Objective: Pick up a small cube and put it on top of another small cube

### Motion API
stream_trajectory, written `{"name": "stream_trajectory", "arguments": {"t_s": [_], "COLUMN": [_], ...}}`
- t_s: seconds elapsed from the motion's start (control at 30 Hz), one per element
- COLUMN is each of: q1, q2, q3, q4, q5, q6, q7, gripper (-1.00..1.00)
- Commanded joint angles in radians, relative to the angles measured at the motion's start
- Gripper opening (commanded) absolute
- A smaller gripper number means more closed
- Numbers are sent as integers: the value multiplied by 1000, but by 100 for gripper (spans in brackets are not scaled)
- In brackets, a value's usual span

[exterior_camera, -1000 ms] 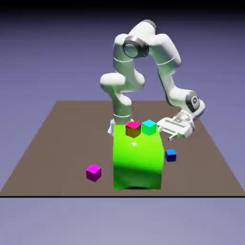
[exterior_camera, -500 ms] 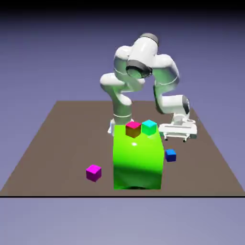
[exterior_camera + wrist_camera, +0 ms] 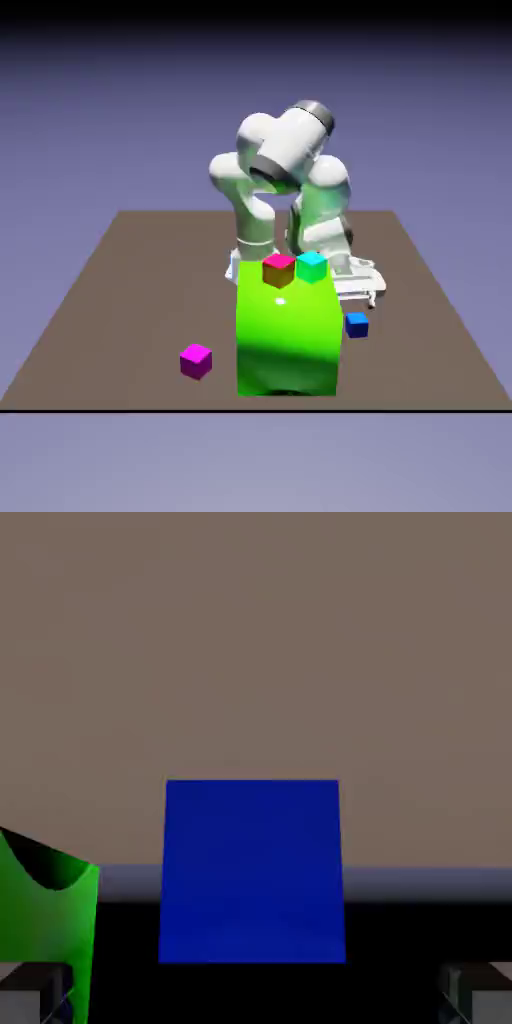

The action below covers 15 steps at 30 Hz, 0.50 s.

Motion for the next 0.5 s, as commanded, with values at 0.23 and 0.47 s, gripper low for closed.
{"name": "stream_trajectory", "arguments": {"t_s": [0.23,0.47], "q1": [-181,-59], "q2": [162,52], "q3": [-72,-23], "q4": [53,17], "q5": [-321,-104], "q6": [-22,-7], "q7": [-204,-66], "gripper": [0,-100]}}
